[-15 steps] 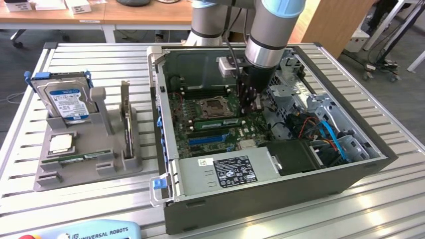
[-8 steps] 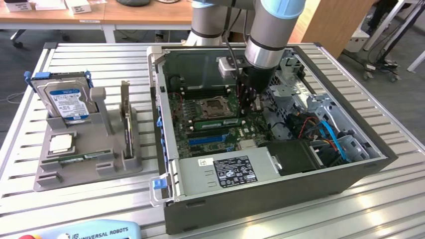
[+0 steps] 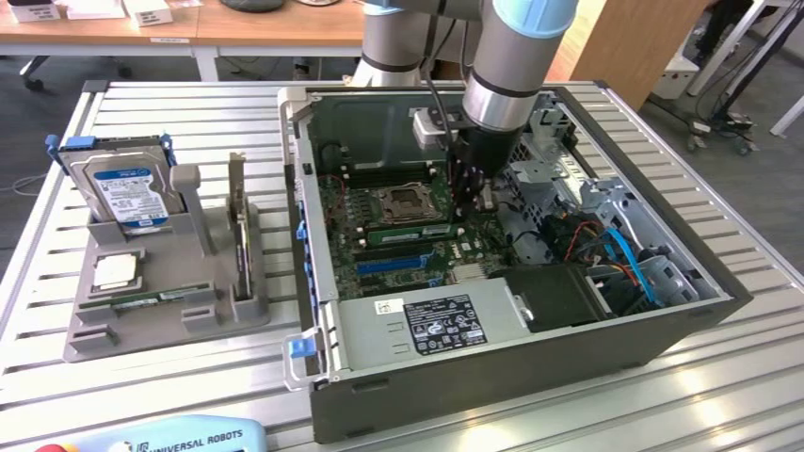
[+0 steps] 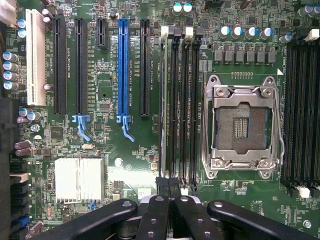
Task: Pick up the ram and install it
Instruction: 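Press down the ram until it locks into place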
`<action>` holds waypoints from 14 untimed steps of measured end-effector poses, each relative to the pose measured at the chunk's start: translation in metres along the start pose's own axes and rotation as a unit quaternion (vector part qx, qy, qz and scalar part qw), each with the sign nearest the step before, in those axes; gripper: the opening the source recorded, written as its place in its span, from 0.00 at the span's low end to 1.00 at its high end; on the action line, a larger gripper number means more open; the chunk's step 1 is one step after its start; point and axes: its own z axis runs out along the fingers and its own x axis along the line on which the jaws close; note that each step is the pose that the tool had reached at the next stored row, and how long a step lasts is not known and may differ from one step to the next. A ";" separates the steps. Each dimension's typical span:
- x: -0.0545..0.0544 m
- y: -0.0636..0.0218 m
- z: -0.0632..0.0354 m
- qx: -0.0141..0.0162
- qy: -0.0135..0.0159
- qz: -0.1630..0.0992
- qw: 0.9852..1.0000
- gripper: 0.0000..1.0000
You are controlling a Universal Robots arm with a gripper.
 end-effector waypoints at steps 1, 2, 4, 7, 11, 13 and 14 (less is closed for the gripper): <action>0.000 0.0000 0.0005 0.000 0.000 0.000 1.000 0.10; 0.000 0.0000 0.0009 0.000 0.000 0.000 1.000 0.10; 0.000 0.0000 0.0010 0.000 0.000 0.000 1.000 0.10; 0.000 0.0000 0.0011 0.000 0.000 0.000 1.000 0.10; 0.000 0.0000 0.0023 0.000 0.000 0.000 1.000 0.10; 0.000 0.0000 0.0025 0.000 0.000 0.000 1.000 0.10; 0.000 0.0000 0.0025 0.000 0.000 0.000 1.000 0.10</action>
